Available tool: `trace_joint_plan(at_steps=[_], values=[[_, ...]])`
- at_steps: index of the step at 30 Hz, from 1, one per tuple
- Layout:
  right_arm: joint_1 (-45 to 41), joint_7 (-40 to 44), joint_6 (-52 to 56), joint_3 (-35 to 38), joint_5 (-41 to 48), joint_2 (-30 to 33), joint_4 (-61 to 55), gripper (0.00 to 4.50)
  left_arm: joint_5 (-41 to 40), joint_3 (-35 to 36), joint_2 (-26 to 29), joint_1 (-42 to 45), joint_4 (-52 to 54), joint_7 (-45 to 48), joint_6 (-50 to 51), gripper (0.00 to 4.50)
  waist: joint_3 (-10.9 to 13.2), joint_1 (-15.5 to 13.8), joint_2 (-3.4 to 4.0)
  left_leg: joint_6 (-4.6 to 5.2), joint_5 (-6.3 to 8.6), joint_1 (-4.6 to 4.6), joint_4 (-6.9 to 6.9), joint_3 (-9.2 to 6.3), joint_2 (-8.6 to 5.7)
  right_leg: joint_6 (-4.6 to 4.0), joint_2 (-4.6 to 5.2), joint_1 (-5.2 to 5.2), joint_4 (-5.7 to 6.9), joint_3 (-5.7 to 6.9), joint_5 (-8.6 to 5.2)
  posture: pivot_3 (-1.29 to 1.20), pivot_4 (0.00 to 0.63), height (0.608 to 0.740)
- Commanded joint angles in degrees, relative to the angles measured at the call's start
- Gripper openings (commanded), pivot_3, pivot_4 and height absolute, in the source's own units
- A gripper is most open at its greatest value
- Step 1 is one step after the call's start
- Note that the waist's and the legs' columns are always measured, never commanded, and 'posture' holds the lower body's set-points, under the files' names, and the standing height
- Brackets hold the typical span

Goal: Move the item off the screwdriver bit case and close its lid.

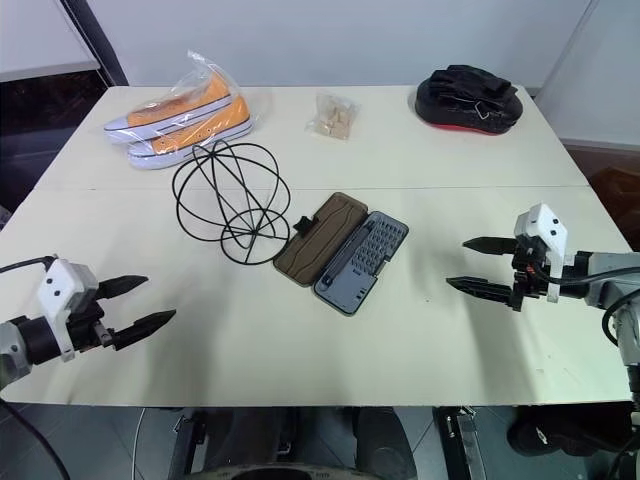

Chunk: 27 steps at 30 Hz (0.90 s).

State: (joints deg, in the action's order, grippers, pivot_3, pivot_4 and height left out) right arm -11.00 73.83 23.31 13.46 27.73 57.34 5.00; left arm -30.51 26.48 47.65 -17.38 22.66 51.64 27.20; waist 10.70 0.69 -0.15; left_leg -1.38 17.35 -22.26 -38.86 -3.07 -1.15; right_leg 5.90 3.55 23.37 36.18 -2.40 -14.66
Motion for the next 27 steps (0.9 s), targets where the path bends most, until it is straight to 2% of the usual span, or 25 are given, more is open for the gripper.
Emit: trace_joint_plan(at_steps=[1,9,13,19,23,27], values=[[-0.1,-0.2,0.2,1.2,0.8,0.0,-1.9,4.5,-0.4,1.6,-0.2,-0.4,1.5,0.2,-0.6,4.48,0.0,0.0,0.0,0.0,0.0,0.0,0.0,0.0,0.0,0.0,0.0,0.0,0.0,0.0,0.0,0.0,0.15,0.74],[0.5,-4.1,1.3,1.2,0.8,-1.4,-5.6,4.5,-2.2,0.8,-4.3,4.0,3.8,-5.9,1.8,4.48,0.0,-0.1,0.0,0.0,0.0,-0.02,-0.01,-0.01,-0.01,0.01,0.0,0.01,0.0,0.0,0.01,0.0,0.15,0.74],[-0.2,-6.0,6.2,2.4,4.1,-2.1,-9.1,4.5,-4.8,-0.7,-6.7,6.7,7.4,-9.4,3.8,4.48,0.0,-0.1,0.0,0.0,0.0,-0.04,0.0,-0.01,-0.03,0.03,0.02,0.01,-0.01,0.0,0.02,0.0,0.15,0.74],[4.7,-12.4,16.8,6.1,13.9,-5.4,-23.8,4.5,-5.7,-5.1,-11.6,8.4,11.6,-14.2,4.4,4.48,0.0,-0.2,0.0,0.0,0.0,-0.06,0.01,-0.04,-0.03,0.14,0.0,0.04,0.01,0.01,0.08,0.0,0.15,0.74],[7.7,-16.7,18.1,6.0,15.6,-7.7,-30.8,4.5,-4.2,-6.1,-14.3,9.9,12.0,-18.3,3.5,4.48,0.0,-0.2,-0.01,0.0,0.0,-0.07,-0.01,-0.06,-0.05,0.21,-0.02,0.03,0.02,0.04,0.12,0.0,0.15,0.74],[8.1,-18.7,19.1,6.1,17.5,-8.6,-33.0,4.5,-3.6,-5.2,-15.3,11.9,10.8,-21.1,2.8,4.48,0.0,-0.2,-0.02,0.0,0.0,-0.06,-0.05,-0.06,-0.07,0.19,-0.08,0.0,0.02,0.06,0.11,0.0,0.15,0.74]])
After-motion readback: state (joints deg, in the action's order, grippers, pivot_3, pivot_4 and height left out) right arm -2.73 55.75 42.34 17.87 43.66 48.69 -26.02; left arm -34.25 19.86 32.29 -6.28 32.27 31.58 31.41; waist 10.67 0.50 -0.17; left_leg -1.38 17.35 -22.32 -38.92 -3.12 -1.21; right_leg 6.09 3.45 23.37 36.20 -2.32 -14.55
